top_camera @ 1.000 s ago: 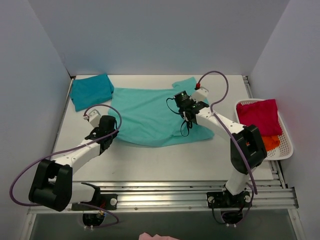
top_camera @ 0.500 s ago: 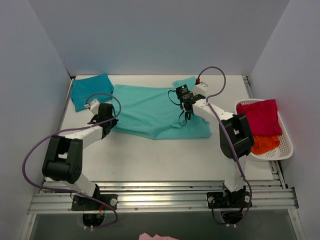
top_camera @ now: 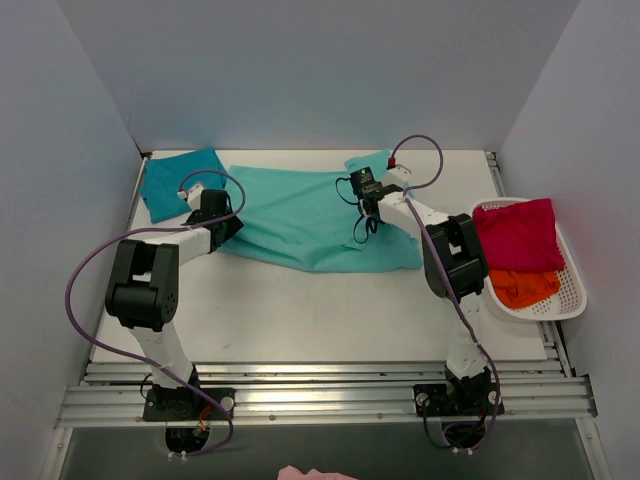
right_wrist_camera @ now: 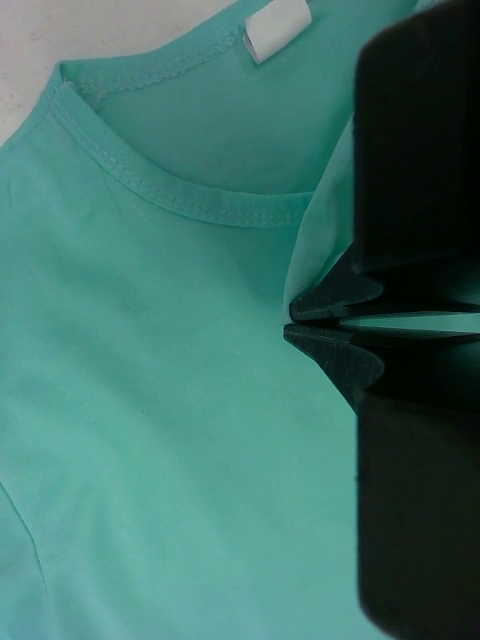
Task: Fold and stack the t-shirts
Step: Fold the flattened tshirt in 1/3 of the way
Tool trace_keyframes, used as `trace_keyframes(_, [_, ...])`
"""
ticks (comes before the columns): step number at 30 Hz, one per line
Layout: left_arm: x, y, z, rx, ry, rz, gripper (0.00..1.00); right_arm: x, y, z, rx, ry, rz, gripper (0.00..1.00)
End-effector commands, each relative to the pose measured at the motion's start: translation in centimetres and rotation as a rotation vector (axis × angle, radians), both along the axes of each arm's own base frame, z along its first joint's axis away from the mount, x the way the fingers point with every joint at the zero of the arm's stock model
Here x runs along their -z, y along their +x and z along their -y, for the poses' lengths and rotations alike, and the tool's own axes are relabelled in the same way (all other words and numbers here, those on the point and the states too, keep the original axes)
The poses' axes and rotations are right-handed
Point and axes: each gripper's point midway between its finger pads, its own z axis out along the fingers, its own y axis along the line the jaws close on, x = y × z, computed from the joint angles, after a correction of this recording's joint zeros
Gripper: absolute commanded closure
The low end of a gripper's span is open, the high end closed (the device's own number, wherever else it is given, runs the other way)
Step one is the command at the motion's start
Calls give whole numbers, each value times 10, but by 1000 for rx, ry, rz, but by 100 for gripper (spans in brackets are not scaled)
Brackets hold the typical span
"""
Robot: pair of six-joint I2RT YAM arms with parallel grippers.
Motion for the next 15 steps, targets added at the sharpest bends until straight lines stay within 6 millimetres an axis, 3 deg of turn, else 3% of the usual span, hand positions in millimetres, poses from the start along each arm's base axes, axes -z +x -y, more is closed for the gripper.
trace_keyframes(1, [-8,14,-3,1,-11,11,38,-11,9,11,38,-27,22,100])
trace_keyframes(4, [-3,9,-9,-16,-4,-24,29,-9,12,15,50,-22,21,100])
trace_keyframes(7, [-4,6,-17,-49,6,-33,27,-8,18,19,60,-12,24,100])
trace_keyframes(11, [-10,0,-25,-95,9,-27,28,-5,27,21,67,3,28,100])
trace_keyframes(15, [-12,3,-25,-100,4,-9,36,5,33,23,72,12,18,100])
